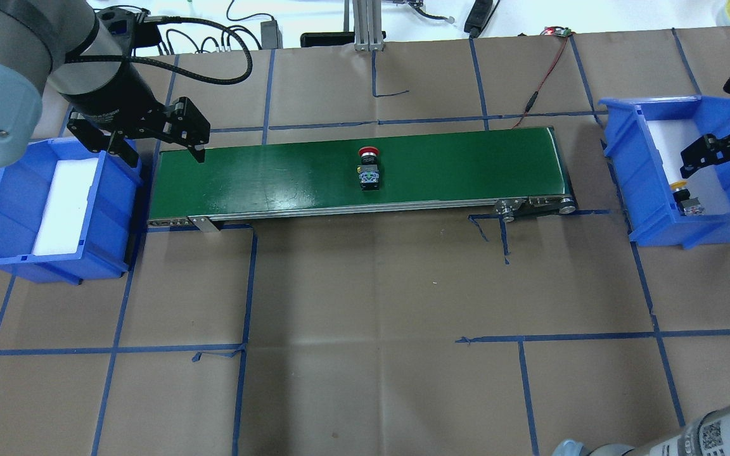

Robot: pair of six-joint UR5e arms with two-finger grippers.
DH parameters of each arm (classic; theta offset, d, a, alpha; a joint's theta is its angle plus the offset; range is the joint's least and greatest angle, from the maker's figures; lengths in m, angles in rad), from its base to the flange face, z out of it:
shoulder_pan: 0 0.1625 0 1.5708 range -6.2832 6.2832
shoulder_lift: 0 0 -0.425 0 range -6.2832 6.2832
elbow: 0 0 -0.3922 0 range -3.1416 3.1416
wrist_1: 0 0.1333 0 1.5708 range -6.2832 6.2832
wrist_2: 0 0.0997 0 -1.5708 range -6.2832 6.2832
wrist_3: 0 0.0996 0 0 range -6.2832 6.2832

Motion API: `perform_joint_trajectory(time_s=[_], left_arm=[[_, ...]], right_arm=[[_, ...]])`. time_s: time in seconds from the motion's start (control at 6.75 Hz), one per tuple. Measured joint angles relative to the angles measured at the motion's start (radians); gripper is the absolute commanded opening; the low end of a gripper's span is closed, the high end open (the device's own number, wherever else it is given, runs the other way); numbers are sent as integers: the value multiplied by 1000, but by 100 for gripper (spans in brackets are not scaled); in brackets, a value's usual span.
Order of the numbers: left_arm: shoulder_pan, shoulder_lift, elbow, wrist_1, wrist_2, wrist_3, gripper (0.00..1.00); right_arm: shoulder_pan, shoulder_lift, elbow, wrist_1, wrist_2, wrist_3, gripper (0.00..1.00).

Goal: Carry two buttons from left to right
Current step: 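Open the right gripper to release the yellow button in the bin, then move the right gripper back over the conveyor toward the red button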

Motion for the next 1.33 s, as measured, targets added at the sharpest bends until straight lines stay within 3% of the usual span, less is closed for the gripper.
perform_joint_trajectory(time_s=[0.3,0.59,0.89,1.33], left_arm=[[0,0,0,0,0,0,100],[0,-1,1,0,0,0,100],[0,-1,1,0,0,0,100],[0,-2,3,0,0,0,100]], right_arm=[[75,-52,-103,106,14,66,100],[229,-79,-221,310,13,283,100],[379,-115,-237,353,11,464,100],[457,-112,-231,349,14,524,100]])
